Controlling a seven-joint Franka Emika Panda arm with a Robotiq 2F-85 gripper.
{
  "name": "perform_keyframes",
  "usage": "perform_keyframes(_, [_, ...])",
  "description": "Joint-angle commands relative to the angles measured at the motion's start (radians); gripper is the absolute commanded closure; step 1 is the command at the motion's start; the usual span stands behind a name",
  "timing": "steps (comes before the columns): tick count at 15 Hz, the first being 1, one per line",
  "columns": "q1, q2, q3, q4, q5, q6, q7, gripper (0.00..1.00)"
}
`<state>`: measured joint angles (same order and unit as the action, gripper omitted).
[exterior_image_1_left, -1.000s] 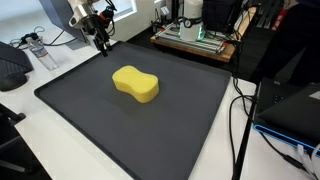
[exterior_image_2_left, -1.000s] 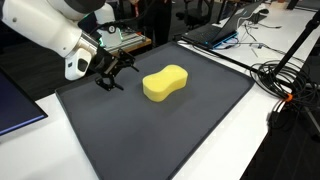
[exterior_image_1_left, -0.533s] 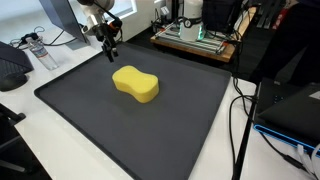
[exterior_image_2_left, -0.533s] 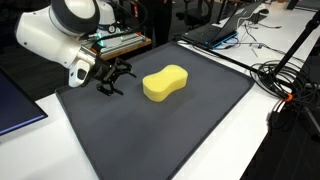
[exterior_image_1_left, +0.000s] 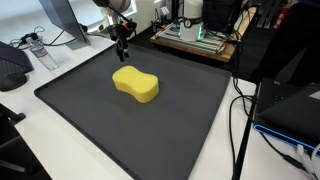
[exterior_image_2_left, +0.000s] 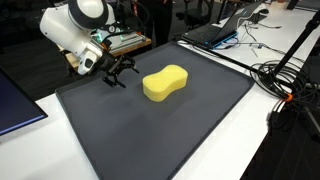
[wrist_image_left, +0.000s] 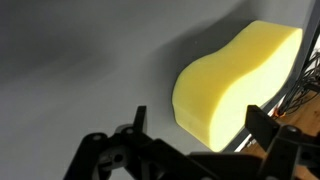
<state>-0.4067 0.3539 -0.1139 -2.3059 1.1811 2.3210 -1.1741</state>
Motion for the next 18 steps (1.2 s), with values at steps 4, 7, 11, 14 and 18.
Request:
perform_keyframes(4, [0.126, -0.258, -0.033, -0.252, 0.21, 0.177, -0.038, 0.0])
perform_keyframes(7, [0.192, -0.338, -0.015, -0.301, 0.232, 0.274, -0.01, 0.0])
perform_keyframes(11, [0.272, -0.406, 0.02, -0.339, 0.202, 0.34, 0.128, 0.0])
perform_keyframes(14, [0.31, -0.429, 0.07, -0.349, 0.176, 0.348, 0.263, 0.0])
perform_keyframes(18, [0.363, -0.428, 0.136, -0.34, 0.094, 0.402, 0.464, 0.0])
